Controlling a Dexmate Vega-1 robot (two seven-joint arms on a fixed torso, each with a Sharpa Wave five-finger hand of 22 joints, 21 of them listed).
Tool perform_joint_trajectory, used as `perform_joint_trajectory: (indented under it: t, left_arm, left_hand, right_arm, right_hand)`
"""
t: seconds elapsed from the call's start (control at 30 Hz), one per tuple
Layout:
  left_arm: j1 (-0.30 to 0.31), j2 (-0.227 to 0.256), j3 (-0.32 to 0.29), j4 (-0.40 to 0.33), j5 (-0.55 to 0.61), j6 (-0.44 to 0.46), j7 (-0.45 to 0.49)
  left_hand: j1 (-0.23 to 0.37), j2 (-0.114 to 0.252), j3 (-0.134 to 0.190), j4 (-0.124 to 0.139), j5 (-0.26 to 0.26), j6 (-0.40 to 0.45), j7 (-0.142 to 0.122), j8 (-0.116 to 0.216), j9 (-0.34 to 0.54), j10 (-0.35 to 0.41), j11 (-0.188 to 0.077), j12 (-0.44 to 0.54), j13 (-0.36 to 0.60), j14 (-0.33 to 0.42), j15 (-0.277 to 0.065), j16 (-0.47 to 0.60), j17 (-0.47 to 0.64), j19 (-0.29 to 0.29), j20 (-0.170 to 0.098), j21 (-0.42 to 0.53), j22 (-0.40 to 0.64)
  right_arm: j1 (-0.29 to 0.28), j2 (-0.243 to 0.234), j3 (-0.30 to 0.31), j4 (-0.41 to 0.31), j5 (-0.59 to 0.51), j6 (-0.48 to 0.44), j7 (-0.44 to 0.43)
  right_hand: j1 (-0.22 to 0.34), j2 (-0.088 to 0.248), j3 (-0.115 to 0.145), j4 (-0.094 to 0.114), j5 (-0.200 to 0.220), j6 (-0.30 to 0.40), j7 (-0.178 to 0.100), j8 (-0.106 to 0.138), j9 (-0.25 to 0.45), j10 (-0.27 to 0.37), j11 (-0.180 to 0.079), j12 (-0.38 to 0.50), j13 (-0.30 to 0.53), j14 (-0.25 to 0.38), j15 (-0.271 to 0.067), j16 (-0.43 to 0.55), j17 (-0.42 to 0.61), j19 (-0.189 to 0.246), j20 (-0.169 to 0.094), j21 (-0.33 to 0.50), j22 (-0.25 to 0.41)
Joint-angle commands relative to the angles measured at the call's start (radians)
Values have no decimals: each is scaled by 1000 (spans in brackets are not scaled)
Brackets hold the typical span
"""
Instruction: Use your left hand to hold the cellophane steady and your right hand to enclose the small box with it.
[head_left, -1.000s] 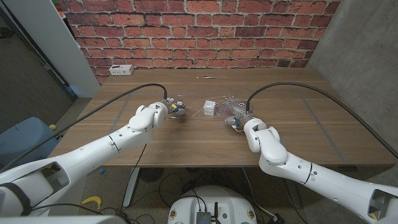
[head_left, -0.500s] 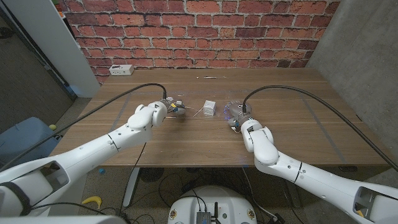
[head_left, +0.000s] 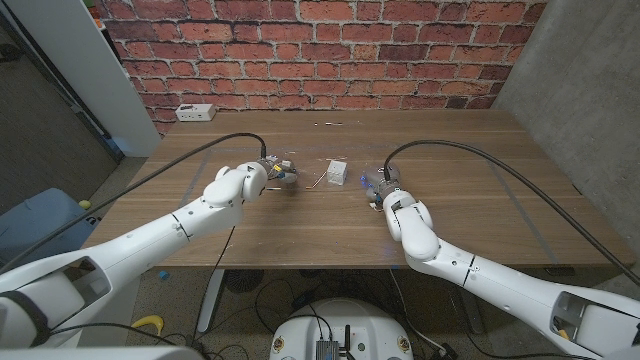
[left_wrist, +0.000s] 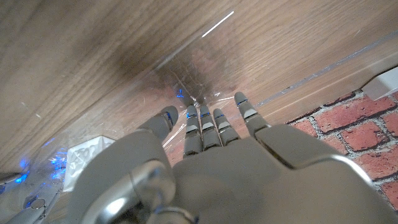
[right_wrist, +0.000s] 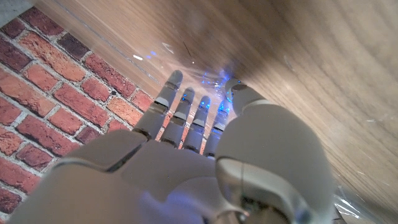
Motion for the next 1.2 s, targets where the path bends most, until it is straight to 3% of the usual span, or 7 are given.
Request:
perform_joint_trajectory:
  t: [0.03,0.17,0.3,0.43,0.53,0.93,1.2]
  left_arm:
    - [-10,-2,2,12,-19,-11,-1]
    - [-14,-2,5,15,-21,-13,-5]
    - [-16,-1,6,18,-26,-17,-6]
    - [-17,-1,4,19,-34,-22,-2]
    - [-18,0,5,21,-36,-24,-2]
    - [-18,6,3,21,-45,-30,2]
    - [-14,10,-2,22,-55,-37,11]
  left_hand:
    - [-1,-1,0,6,-2,-6,1,5,1,-1,-2,6,3,-3,-1,7,-1,5,6,-2,2]
    - [-2,-2,-1,7,-2,-6,2,5,1,-1,-2,6,3,-3,-2,7,-1,5,5,-2,2]
    - [-6,-7,-5,9,-4,-7,1,5,1,-1,-2,7,2,-2,-2,8,-1,6,5,-3,2]
    - [-15,-8,-12,19,-5,-7,2,6,1,-1,-1,8,2,-3,-2,9,1,6,5,-4,2]
    - [-18,-8,-12,22,-4,-8,3,6,1,-2,1,8,2,-3,-1,9,2,5,5,-4,2]
    - [-30,-15,-13,32,-3,-8,4,7,1,-5,1,9,2,-5,-2,6,-1,6,3,-7,2]
    - [-37,-18,-13,35,-3,-8,3,7,1,-7,2,9,2,-5,-1,5,-3,6,1,-8,2]
  right_arm:
    - [4,17,8,79,53,76,-153]
    - [-8,14,18,107,77,120,-319]
    - [-22,12,29,145,89,162,-532]
    - [-17,20,32,205,93,210,-745]
    - [-4,19,29,226,103,243,-817]
    - [57,62,13,342,140,365,-1119]
    - [111,82,-15,383,145,398,-1162]
  right_hand:
    - [29,52,-29,9,-29,164,-11,33,7,135,-8,27,4,103,-179,74,45,32,-12,19,7]
    - [72,103,-51,5,-64,329,-4,66,12,264,-14,57,8,187,-188,136,84,54,-36,42,14]
    - [96,107,-56,-1,-67,371,-1,72,13,305,-19,65,8,226,-192,160,100,71,-45,56,17]
    - [200,101,-46,-24,-66,406,-24,65,14,366,-40,74,11,287,-195,190,126,89,-68,83,23]
    - [261,89,-59,-19,-71,446,-30,68,20,416,-40,84,17,332,-195,222,157,94,-77,108,33]
    - [293,78,-79,-14,-70,487,-36,75,25,461,-41,93,19,348,-196,227,166,99,-92,133,39]
    - [299,76,-85,-11,-69,486,-41,70,25,464,-46,90,18,345,-196,221,163,97,-96,139,40]
